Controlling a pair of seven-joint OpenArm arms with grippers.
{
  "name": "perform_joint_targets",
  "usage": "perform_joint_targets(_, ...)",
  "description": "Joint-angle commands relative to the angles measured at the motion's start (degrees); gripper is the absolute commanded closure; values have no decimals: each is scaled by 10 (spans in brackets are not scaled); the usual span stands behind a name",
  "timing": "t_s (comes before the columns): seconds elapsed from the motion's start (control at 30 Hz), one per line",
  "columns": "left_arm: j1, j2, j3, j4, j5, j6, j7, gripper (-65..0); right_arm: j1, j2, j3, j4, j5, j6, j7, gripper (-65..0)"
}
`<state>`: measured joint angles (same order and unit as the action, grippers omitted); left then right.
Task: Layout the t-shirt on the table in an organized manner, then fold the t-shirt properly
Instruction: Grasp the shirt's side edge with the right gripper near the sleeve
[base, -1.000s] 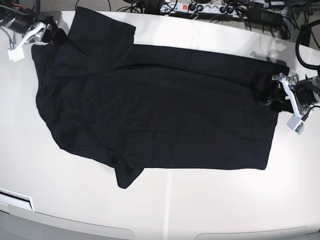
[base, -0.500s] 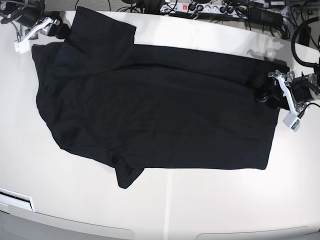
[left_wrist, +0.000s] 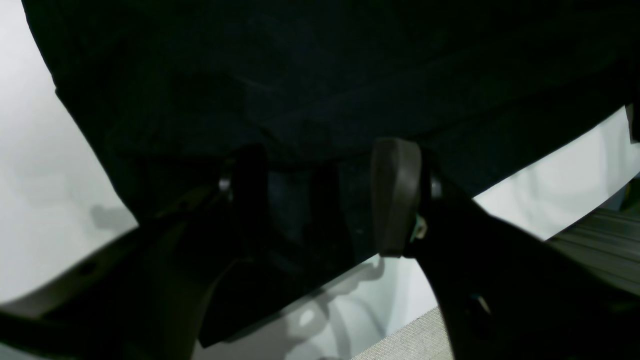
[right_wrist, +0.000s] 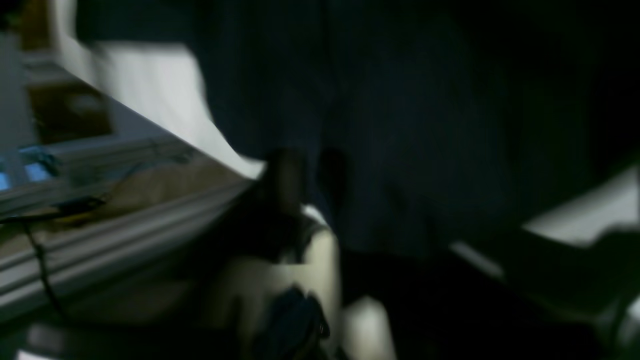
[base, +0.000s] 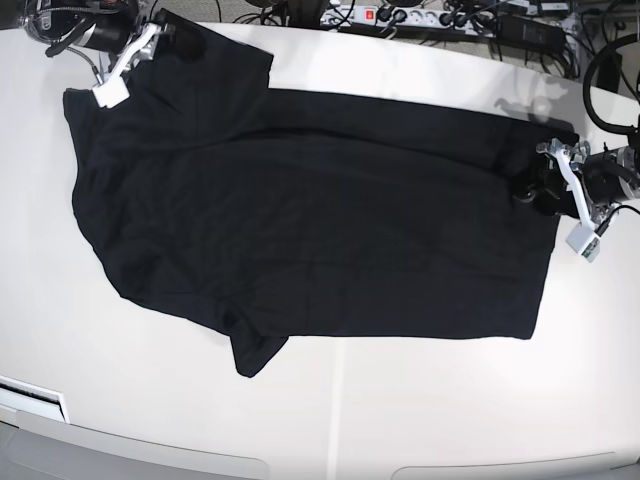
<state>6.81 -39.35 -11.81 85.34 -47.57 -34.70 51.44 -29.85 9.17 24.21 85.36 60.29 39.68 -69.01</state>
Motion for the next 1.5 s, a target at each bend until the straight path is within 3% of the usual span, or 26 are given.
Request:
perform_joint_targets(0.0,-6,-13,-6,6,-9,0,-8,-342,-1,7,3,28,24,3,2,0)
perform_joint_targets(0.17,-6,-13,-6,6,-9,0,-6,-342,6,7,2,132,71,3,-6,0)
perform_joint_targets(0.37,-6,-13,-6,6,-9,0,-6,-342,77,7,2,173,61,3,-6,0)
perform_joint_targets(0.87,-6,-13,-6,6,-11,0,-6,-342,244,3,-30,42,-160,3,157,-8)
perform_joint_targets(0.9,-6,-13,-6,6,-11,0,-6,-342,256,3,-32,31,-183,3,173,-75)
perform_joint_targets(1.0,-6,-13,-6,6,-11,0,-6,-342,287,4,-32,23,-232,-73,189,-325)
perform_joint_targets(1.03,-6,-13,-6,6,-11,0,-6,-342,297,4,-32,23,-233,-94,188,-379)
perform_joint_targets(1.1,-6,-13,-6,6,-11,0,-6,-342,311,4,-32,23,-233,-116,174,-401)
perform_joint_targets(1.2,-6,-13,-6,6,-11,0,-4,-342,328,4,-31,23,-226,-118,129,-400)
perform_joint_targets(1.3,-7,-14,-6,6,-12,0,4,-340,331,4,-30,44,-165,-56,45,-323)
perform_joint_targets(1.33,-7,-15,-6,7,-14,-1,8,-303,328,4,-29,58,-129,-22,5,-270)
perform_joint_targets(1.37,-7,-16,-6,7,-25,-7,13,-214,321,5,-29,75,-83,3,-36,-191)
perform_joint_targets(1.4,-7,-16,-6,7,-37,-17,21,-81,310,8,-30,92,-39,3,-67,-86)
perform_joint_targets(1.43,-7,-17,-6,7,-49,-20,32,0,296,10,-30,109,-4,3,-85,0)
perform_joint_targets(1.47,-7,-16,-6,7,-61,-19,45,0,281,13,-30,123,12,3,-89,0)
